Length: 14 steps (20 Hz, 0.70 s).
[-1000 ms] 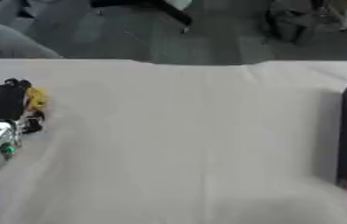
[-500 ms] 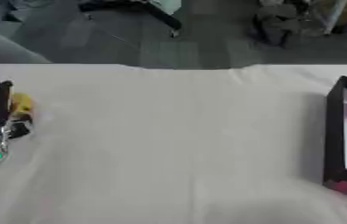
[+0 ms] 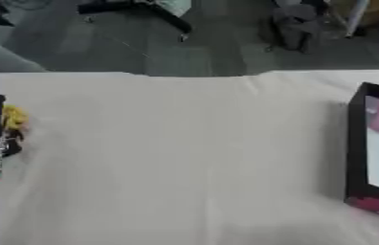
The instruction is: Pick up the objects with one hand, pass them to the other hand, and then place them into the box on the other side of the table.
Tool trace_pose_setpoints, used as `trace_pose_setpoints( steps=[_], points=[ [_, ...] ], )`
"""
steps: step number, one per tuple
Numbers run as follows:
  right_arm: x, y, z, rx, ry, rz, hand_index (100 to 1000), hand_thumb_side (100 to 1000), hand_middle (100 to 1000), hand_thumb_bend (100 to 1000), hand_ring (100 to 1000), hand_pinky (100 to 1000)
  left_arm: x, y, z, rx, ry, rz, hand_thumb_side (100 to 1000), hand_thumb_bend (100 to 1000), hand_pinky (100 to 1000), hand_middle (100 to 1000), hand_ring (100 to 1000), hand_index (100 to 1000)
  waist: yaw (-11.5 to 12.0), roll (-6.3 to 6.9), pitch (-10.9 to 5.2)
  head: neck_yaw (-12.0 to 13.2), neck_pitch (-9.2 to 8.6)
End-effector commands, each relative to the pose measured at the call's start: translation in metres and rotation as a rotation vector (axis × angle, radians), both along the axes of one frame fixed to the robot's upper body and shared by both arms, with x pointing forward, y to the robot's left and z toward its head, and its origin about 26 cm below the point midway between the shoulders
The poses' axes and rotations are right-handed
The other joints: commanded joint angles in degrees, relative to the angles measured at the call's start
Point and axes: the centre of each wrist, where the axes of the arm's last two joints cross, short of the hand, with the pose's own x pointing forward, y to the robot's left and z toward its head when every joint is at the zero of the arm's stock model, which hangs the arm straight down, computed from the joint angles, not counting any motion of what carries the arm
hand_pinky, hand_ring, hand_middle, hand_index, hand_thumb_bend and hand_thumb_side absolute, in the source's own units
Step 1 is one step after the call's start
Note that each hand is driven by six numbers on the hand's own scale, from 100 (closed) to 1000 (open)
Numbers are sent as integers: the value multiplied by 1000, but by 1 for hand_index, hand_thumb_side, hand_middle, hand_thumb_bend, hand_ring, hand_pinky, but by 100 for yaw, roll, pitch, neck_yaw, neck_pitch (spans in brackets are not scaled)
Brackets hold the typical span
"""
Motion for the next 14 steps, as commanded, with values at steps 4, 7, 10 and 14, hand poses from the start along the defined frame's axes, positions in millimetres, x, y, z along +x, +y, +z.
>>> trace_pose_setpoints(
  steps=[4, 7, 10, 14],
  points=[
    [-3, -1, 5, -11, -17, -5, 991, 274, 710, 100, 810, 777, -6, 9, 19, 38, -29, 32, 100, 322, 743, 689, 619, 815, 20, -14, -64, 3, -106],
    [-4, -2, 4, -14, -15, -6, 991, 273, 711, 100, 810, 777, -6, 10, 17, 36, -19, 36, 100, 267, 727, 644, 586, 778, 36, -23, -65, 8, -100],
    [-4, -3, 3, -17, -11, -8, 992, 272, 713, 100, 811, 778, -6, 10, 16, 38, -15, 39, 121, 112, 684, 534, 505, 671, 50, -30, -84, 3, -96],
    [-5, -4, 2, -20, -7, -12, 992, 271, 716, 100, 811, 780, -7, 8, 21, 61, -56, 35, 196, 100, 644, 451, 451, 569, 69, -38, -130, 12, -79]
  ],
)
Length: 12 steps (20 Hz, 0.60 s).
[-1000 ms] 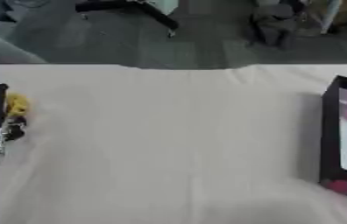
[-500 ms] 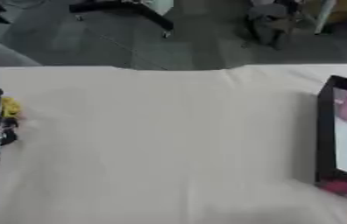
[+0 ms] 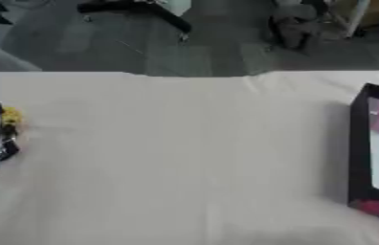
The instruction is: Pick up the objects with one hand, pass them to the other hand, and then place them into the box on the other side of the table.
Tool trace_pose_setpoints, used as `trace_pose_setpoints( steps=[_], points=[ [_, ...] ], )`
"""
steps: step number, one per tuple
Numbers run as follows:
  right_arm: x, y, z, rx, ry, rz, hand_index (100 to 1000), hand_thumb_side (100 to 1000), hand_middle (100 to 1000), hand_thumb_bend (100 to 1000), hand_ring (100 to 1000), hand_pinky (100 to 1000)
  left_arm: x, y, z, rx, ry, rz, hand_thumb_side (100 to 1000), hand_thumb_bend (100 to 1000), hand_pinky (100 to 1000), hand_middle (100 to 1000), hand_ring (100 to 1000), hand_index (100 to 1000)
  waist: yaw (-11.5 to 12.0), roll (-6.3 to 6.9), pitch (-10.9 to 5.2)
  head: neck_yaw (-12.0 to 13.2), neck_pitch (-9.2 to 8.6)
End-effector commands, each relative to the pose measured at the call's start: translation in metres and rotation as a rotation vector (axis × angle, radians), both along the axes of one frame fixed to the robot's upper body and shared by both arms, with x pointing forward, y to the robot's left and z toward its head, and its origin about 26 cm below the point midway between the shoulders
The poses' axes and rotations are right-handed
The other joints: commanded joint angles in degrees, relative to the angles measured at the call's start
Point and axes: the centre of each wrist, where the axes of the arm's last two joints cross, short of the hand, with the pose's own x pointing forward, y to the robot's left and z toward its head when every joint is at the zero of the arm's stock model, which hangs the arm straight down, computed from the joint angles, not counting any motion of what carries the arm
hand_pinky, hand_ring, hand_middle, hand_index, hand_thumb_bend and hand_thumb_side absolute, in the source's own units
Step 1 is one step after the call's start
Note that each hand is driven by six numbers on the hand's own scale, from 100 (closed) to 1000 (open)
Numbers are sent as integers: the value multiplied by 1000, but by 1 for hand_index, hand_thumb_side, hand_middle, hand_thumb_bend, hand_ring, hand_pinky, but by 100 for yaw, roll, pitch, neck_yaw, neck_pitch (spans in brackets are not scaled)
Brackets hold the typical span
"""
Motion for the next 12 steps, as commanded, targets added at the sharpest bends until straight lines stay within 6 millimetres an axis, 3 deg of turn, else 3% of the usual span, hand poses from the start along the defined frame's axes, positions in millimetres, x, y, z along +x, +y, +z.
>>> trace_pose_setpoints(
  steps=[1, 7, 12],
  points=[
    [-3, -4, 6, -16, -23, -6, 992, 272, 716, 100, 811, 780, -7, 5, 21, 60, -66, 14, 200, 100, 644, 447, 450, 564, 17, 3, -188, 17, -36],
    [-2, -5, 6, -21, -18, -7, 993, 280, 718, 100, 812, 782, -9, -7, 24, 66, -107, -63, 214, 100, 650, 445, 449, 562, 82, 17, -336, 5, 35],
    [-1, -6, 6, -33, -11, 2, 993, 289, 719, 100, 811, 783, -13, -36, 32, 59, -119, -213, 229, 100, 654, 439, 443, 556, 184, 63, -554, 36, 225]
  ],
)
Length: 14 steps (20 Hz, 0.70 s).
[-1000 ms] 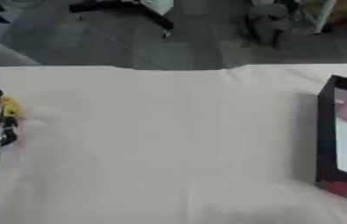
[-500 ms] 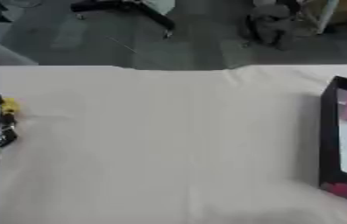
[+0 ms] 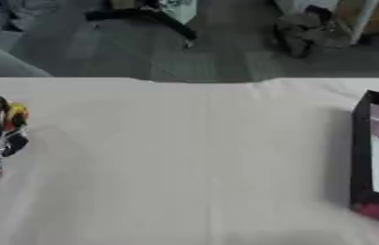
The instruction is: Pick up the objects with one hand, pass them to the other hand, and then place them into the box on the other side of the table.
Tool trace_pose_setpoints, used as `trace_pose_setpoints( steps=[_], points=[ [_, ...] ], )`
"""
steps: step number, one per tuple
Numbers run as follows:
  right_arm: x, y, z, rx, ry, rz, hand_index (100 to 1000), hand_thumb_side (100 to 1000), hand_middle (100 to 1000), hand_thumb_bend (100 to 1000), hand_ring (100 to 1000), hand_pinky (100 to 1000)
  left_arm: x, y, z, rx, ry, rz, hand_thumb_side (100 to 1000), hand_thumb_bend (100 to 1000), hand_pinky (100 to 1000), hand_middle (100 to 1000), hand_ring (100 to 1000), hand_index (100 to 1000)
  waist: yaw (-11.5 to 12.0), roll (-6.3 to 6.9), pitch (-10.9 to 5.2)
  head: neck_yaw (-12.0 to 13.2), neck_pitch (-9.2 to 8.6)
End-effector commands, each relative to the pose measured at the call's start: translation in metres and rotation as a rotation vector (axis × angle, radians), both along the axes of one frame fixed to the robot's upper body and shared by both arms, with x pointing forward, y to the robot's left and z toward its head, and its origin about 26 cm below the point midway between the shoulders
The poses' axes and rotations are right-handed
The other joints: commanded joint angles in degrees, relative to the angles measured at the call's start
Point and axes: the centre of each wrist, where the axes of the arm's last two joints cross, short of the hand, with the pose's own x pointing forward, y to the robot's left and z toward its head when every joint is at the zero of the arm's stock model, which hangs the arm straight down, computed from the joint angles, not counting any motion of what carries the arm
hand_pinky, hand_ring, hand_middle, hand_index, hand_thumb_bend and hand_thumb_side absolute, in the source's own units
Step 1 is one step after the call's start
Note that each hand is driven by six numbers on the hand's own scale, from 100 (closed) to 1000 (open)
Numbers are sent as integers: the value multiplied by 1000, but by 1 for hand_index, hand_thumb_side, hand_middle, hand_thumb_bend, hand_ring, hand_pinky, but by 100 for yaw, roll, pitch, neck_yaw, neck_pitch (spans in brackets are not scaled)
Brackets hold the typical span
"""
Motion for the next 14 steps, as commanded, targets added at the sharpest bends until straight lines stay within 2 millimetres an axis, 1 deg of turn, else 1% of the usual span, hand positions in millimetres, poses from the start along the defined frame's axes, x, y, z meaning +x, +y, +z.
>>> trace_pose_setpoints(
  steps=[1, 6, 9, 10, 12, 13, 14],
  points=[
    [-1, -5, 8, -30, -17, 7, 993, 292, 720, 100, 811, 784, -9, -16, 24, 43, -36, -95, 230, 100, 655, 438, 443, 554, 46, 24, -273, 16, 129],
    [1, -3, 12, -52, -17, 39, 994, 302, 724, 100, 810, 787, -21, -56, 25, 64, -4, -284, 233, 100, 659, 437, 442, 553, 176, 71, -547, -119, 453],
    [2, -1, 16, -66, -17, 67, 994, 305, 730, 100, 811, 793, -32, -81, 24, 76, 22, -405, 249, 100, 660, 434, 439, 552, 259, 83, -739, -290, 691],
    [3, 1, 17, -71, -18, 81, 994, 306, 733, 100, 811, 795, -37, -91, 24, 78, 32, -454, 250, 100, 661, 433, 437, 552, 294, 83, -822, -367, 799],
    [3, 4, 20, -84, -17, 115, 995, 237, 737, 100, 811, 798, -50, -111, 24, 80, 55, -562, 269, 100, 661, 429, 435, 549, 371, 79, -998, -547, 1034],
    [3, 6, 22, -92, -17, 133, 995, 187, 739, 100, 811, 801, -56, -120, 24, 77, 67, -612, 278, 100, 662, 428, 434, 548, 407, 72, -1074, -634, 1143],
    [3, 8, 23, -101, -16, 153, 995, 165, 741, 100, 811, 803, -59, -127, 23, 77, 84, -661, 280, 100, 663, 429, 433, 549, 442, 63, -1152, -723, 1261]
  ],
)
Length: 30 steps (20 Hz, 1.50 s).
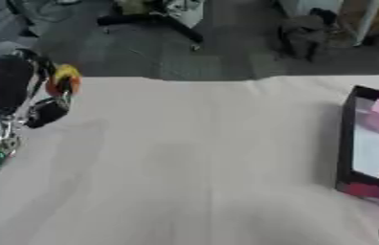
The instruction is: Pick up the objects with one hand, pass them to the other hand, and then place them into the box on the other side of the table.
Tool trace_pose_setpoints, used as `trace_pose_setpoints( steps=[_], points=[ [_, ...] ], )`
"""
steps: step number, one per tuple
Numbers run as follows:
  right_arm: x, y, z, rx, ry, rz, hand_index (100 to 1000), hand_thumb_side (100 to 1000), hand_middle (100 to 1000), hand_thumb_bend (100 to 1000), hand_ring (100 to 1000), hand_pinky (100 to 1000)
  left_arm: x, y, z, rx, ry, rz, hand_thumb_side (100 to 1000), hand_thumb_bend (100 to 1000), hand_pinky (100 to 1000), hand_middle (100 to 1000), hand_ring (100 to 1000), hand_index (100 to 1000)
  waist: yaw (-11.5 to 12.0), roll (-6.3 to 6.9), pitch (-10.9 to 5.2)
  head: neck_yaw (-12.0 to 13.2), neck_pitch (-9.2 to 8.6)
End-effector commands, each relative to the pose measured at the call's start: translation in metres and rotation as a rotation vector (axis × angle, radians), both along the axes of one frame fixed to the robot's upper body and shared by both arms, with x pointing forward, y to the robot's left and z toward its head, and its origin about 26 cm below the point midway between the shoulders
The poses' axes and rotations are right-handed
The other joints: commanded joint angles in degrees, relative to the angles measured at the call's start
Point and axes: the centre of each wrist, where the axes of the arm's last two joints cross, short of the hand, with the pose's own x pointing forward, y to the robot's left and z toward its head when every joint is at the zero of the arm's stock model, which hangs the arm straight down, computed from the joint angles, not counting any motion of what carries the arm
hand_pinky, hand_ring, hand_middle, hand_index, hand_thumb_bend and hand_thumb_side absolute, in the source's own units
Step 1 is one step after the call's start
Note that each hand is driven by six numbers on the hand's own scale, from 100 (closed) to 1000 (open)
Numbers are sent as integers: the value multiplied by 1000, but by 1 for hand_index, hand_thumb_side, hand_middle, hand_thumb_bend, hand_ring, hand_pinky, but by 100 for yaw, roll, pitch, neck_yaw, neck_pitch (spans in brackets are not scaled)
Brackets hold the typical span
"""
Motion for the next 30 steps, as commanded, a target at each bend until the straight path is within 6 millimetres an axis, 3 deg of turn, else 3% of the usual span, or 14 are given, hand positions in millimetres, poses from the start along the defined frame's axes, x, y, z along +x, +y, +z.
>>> trace_pose_setpoints(
  steps=[1, 2, 6, 11, 21, 28, 30],
  points=[
    [-2, 4, 12, -45, -18, 61, 995, 140, 744, 100, 812, 805, -15, -22, 9, 26, 14, -154, 288, 100, 663, 427, 432, 548, 61, -26, -231, -277, 346],
    [-2, 6, 14, -53, -17, 82, 995, 100, 749, 100, 813, 809, -15, -26, 7, 29, 29, -202, 289, 100, 663, 425, 430, 546, 94, -37, -296, -370, 462],
    [0, 19, 22, -85, -26, 181, 996, 100, 767, 100, 817, 818, -13, -45, -4, 15, 97, -439, 289, 100, 664, 418, 424, 541, 231, -81, -489, -741, 906],
    [3, 31, 32, -117, -48, 271, 996, 100, 806, 100, 823, 829, -13, -66, -18, -27, 191, -658, 284, 100, 664, 408, 415, 533, 337, -75, -587, -998, 1243],
    [5, 61, 54, -193, -114, 423, 1000, 100, 886, 100, 846, 847, -13, -103, -29, -148, 409, -994, 287, 100, 663, 393, 399, 518, 483, 39, -633, -1430, 1277],
    [5, 65, 57, -206, -114, 444, 1000, 100, 886, 100, 846, 847, -13, -111, -26, -173, 452, -1062, 295, 100, 663, 392, 398, 517, 512, 57, -633, -1501, 1277],
    [5, 72, 59, -215, -124, 479, 998, 100, 878, 133, 837, 843, -14, -119, -26, -173, 466, -1109, 343, 100, 664, 387, 393, 511, 509, 65, -621, -1548, 1277]
  ],
)
